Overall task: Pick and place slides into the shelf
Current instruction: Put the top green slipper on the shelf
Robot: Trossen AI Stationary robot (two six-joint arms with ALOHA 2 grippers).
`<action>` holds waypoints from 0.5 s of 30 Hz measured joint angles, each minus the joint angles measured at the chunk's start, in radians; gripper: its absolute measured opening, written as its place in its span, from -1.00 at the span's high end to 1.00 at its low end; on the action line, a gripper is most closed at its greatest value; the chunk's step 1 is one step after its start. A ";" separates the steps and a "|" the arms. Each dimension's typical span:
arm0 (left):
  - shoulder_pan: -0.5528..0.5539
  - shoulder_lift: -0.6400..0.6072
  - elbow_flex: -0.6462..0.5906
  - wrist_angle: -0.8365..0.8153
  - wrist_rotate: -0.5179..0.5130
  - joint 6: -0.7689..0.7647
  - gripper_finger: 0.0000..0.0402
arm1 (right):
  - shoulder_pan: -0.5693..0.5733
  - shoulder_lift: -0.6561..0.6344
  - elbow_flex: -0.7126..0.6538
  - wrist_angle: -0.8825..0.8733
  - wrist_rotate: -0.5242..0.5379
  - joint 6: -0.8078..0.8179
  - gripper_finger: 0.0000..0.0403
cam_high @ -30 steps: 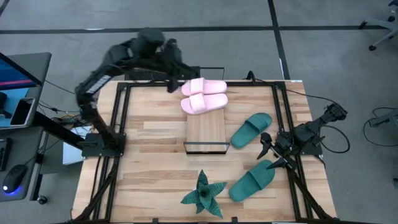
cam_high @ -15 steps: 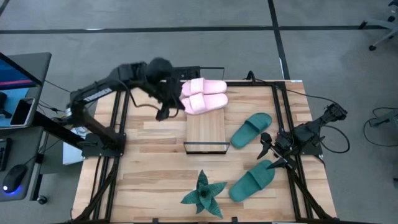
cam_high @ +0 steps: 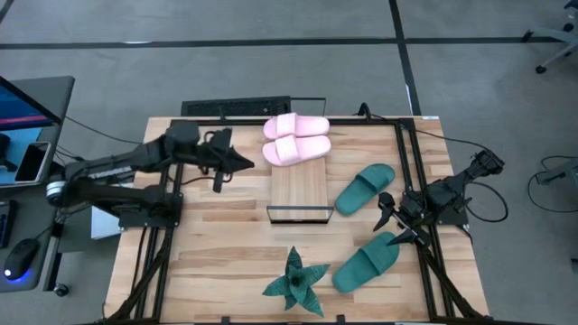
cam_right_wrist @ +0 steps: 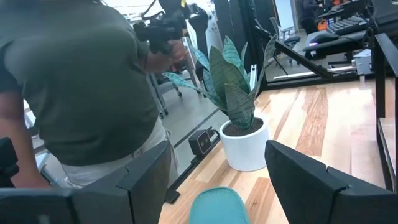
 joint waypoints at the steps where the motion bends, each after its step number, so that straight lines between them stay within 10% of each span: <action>1: 0.000 -0.023 -0.034 0.026 -0.004 -0.002 1.00 | 0.000 0.000 0.000 0.000 0.000 0.000 -0.26; 15: 0.000 -0.285 -0.465 0.448 -0.063 -0.128 1.00 | 0.000 0.000 0.000 0.000 0.000 0.000 -0.26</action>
